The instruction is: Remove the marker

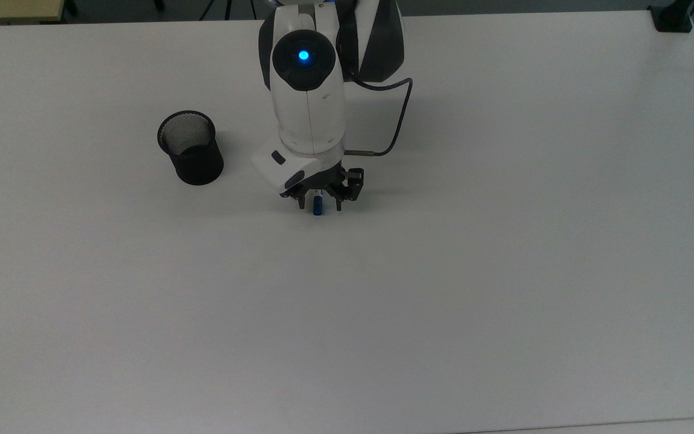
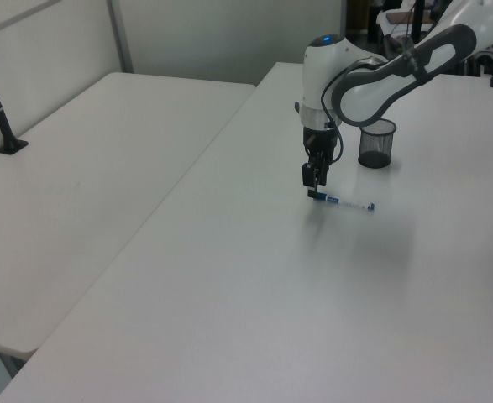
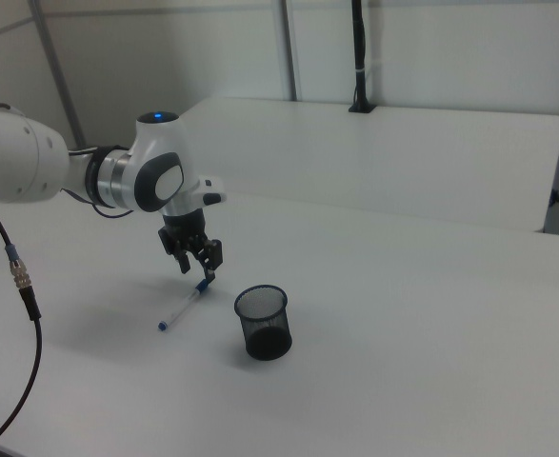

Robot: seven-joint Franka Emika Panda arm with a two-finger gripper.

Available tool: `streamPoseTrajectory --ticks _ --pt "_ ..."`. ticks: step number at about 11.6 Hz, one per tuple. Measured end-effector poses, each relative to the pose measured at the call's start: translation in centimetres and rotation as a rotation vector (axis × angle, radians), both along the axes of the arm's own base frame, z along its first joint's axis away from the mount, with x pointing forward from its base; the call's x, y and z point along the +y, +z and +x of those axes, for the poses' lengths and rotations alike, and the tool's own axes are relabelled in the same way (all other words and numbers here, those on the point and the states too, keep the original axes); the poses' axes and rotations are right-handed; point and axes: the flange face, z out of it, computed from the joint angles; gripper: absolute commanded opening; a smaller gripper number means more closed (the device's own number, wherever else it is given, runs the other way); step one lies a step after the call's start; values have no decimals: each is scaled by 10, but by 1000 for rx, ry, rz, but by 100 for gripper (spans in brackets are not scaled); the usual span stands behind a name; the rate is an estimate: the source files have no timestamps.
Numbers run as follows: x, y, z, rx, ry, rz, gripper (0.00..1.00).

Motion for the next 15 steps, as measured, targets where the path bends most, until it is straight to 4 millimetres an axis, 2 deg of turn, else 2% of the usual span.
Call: streamPoseTrajectory --ticks 2,4,5,9,11,15 --pt "-1 13 4 -24 -2 2 100" --pt "-5 44 3 -52 2 -12 100" --pt "-9 68 -3 -52 12 -39 100" --pt "-42 200 -34 36 -49 -80 100" --pt "-58 241 -48 7 -81 -79 100" --pt "-89 293 -84 -19 -144 -68 100"
